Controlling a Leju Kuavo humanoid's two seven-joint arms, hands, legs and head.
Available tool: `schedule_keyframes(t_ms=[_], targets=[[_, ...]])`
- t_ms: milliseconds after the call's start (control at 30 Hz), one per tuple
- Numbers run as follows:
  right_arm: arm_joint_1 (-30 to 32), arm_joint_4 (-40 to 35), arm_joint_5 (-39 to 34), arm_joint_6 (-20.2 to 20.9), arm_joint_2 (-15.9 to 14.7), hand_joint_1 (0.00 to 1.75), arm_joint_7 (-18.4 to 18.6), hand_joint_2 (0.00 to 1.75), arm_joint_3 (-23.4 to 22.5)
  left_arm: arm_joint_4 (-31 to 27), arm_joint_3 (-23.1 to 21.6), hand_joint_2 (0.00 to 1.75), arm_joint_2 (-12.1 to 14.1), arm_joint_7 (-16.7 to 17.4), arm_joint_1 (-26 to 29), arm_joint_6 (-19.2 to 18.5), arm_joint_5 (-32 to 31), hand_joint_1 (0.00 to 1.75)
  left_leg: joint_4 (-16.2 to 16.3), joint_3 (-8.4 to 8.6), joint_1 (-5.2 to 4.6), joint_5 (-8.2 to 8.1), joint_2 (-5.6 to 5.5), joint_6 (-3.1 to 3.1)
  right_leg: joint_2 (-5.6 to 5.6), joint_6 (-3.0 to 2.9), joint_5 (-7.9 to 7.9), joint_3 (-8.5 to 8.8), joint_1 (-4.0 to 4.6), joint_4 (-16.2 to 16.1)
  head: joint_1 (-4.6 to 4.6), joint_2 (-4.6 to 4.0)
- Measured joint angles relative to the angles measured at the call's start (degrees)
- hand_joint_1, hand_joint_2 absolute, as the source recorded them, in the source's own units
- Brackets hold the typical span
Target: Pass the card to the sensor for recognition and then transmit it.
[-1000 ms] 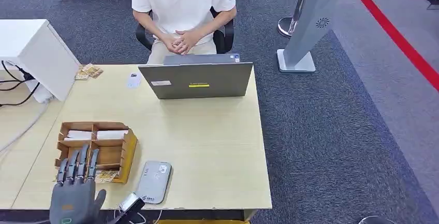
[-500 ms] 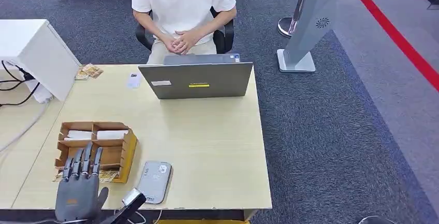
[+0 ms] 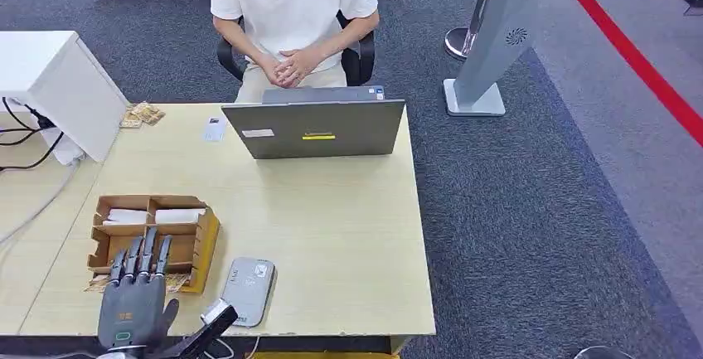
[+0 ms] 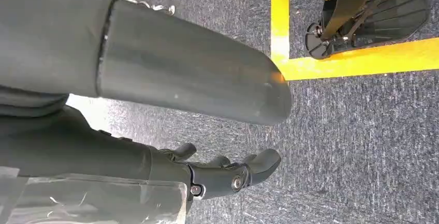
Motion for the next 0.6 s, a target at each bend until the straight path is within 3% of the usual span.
schedule_keyframes(t_ms=[233, 267, 367, 400, 600], targets=[[0.0, 0.0, 0.1, 0.0, 0.0, 0.00, 0.0, 0.00, 0.1, 1.0, 0.0, 1.75, -0.1, 0.0, -0.2, 0.0, 0.1, 0.00, 0.0, 0.00, 0.00, 0.00, 0.00, 0.00, 0.00, 0.00, 0.00, 0.00, 0.00, 0.0, 0.02, 0.00], [0.0, 0.0, 0.2, 0.0, 0.0, 0.00, 0.0, 0.00, 0.2, 1.1, 0.0, 1.75, -0.2, 0.0, -0.2, 0.0, 0.1, 0.16, 0.0, 0.00, 0.00, 0.00, 0.00, 0.00, 0.00, 0.00, 0.00, 0.00, 0.00, 0.0, 0.00, 0.00], [0.0, 0.0, 0.3, 0.0, 0.0, 0.00, 0.0, 0.00, 0.2, 1.1, 0.0, 1.75, -0.2, 0.0, -0.2, 0.0, 0.4, 0.16, 0.0, 0.00, 0.00, 0.00, 0.00, 0.00, 0.00, 0.00, 0.00, 0.00, 0.00, 0.0, 0.00, 0.00], [0.0, 0.0, 0.3, 0.0, 0.0, 0.00, 0.0, 0.00, 0.2, 1.2, 0.0, 1.75, -0.2, 0.0, -0.2, 0.0, 0.5, 1.75, 0.0, 0.00, 0.00, 0.00, 0.00, 0.00, 0.00, 0.00, 0.00, 0.00, 0.00, 0.0, 0.02, 0.00], [0.0, 0.0, 0.7, 0.0, 0.0, 0.00, 0.0, 0.00, 0.3, 1.2, 0.0, 1.75, -0.2, -0.6, -0.2, 0.0, 1.3, 1.75, 0.0, 0.00, 0.00, 0.00, 0.00, 0.00, 0.00, 0.00, 0.00, 0.00, 0.00, 0.0, 0.00, 0.00]])
